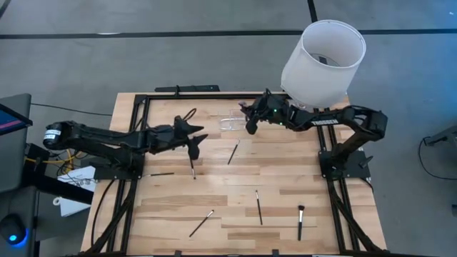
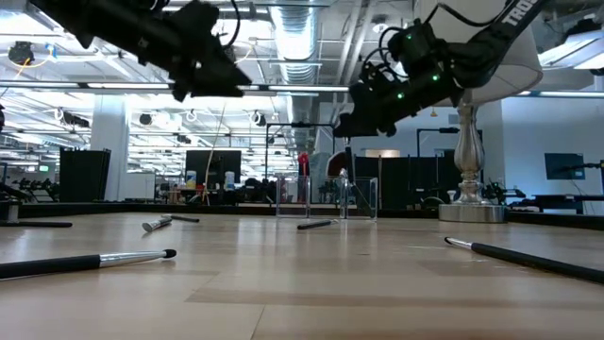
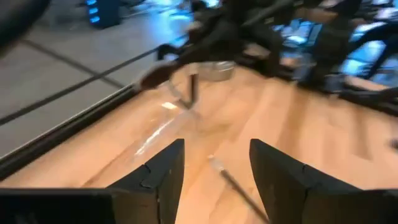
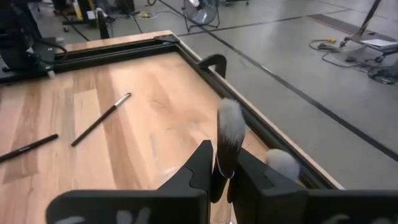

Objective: Put items in baskets/containers
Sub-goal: Put the silver blush brush into the transparent organizer, then put the silver powder brush into the transparent organizer

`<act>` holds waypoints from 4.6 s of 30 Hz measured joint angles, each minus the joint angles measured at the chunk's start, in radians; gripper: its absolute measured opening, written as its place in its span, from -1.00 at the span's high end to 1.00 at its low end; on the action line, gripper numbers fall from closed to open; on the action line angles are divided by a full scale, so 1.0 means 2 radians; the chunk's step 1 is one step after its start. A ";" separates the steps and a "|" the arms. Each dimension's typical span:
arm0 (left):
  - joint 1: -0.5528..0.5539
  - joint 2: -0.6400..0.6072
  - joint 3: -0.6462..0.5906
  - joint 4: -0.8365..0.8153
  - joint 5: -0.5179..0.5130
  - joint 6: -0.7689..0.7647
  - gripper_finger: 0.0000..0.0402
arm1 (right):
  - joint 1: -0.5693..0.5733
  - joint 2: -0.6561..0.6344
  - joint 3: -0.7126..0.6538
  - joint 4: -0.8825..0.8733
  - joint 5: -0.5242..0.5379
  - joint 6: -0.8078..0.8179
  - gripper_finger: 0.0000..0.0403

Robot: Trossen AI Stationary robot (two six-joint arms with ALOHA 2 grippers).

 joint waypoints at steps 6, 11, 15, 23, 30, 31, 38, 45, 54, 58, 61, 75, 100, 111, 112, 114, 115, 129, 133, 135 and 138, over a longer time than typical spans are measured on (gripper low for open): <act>-0.015 0.000 0.000 -0.035 -0.012 -0.057 0.15 | 0.000 0.000 0.000 -0.017 0.000 -0.009 0.89; -0.042 0.000 0.000 -0.040 -0.012 -0.082 0.18 | -0.006 -0.001 0.000 -0.036 0.000 -0.013 0.88; -0.062 0.000 0.000 -0.043 -0.031 -0.096 0.20 | -0.017 -0.002 0.000 -0.063 0.000 -0.003 0.82; -0.082 0.000 0.000 -0.050 -0.059 -0.113 0.22 | -0.035 -0.002 0.000 -0.136 0.000 0.008 0.84; -0.081 0.000 0.000 -0.052 -0.096 -0.097 0.24 | -0.035 -0.002 0.000 -0.153 0.000 0.008 0.73; -0.081 0.000 0.000 -0.053 -0.101 -0.091 0.25 | -0.033 -0.002 0.000 -0.153 0.000 0.008 0.71; -0.060 0.000 0.000 -0.060 -0.110 -0.066 0.31 | -0.023 -0.005 0.000 -0.157 0.002 0.005 0.63; -0.032 0.000 0.000 -0.082 -0.105 -0.055 0.38 | 0.014 -0.044 0.001 -0.172 0.058 0.001 0.64; -0.022 0.000 0.000 -0.104 -0.101 -0.054 0.47 | 0.113 -0.139 0.000 -0.202 0.118 0.003 0.65; -0.026 0.000 0.000 -0.108 -0.085 -0.054 0.49 | 0.150 -0.160 0.000 -0.239 0.119 0.018 0.65; -0.026 0.000 0.000 -0.108 -0.080 -0.043 0.49 | 0.169 -0.163 0.000 -0.256 0.119 0.038 0.65; -0.022 0.000 0.000 -0.102 -0.039 -0.005 0.49 | 0.170 -0.055 0.000 -0.274 0.117 0.083 0.65; 0.102 0.004 0.000 -0.167 0.048 -0.014 0.49 | 0.219 -0.084 0.017 -0.358 0.160 0.193 0.65; 0.068 0.003 0.000 -0.093 0.057 0.085 0.49 | 0.232 -0.074 0.024 -0.364 0.161 0.217 0.65; 0.065 0.003 0.000 -0.088 0.062 0.093 0.49 | 0.236 -0.079 0.026 -0.364 0.161 0.223 0.65; 0.059 0.003 0.000 -0.070 0.069 0.110 0.49 | 0.248 -0.086 0.026 -0.368 0.161 0.236 0.65; 0.057 0.003 0.000 -0.061 0.070 0.119 0.49 | 0.255 -0.088 0.026 -0.374 0.161 0.244 0.65; 0.055 0.002 0.000 -0.022 0.071 0.242 0.49 | 0.315 -0.086 0.025 -0.552 0.211 0.459 0.65; 0.056 0.002 0.000 -0.018 0.069 0.260 0.49 | 0.333 -0.086 0.025 -0.578 0.211 0.528 0.65; 0.055 0.002 0.000 -0.014 0.068 0.260 0.49 | 0.348 -0.086 0.025 -0.585 0.201 0.561 0.65; 0.056 0.002 0.000 -0.006 0.068 0.260 0.49 | 0.371 -0.086 0.025 -0.592 0.133 0.602 0.65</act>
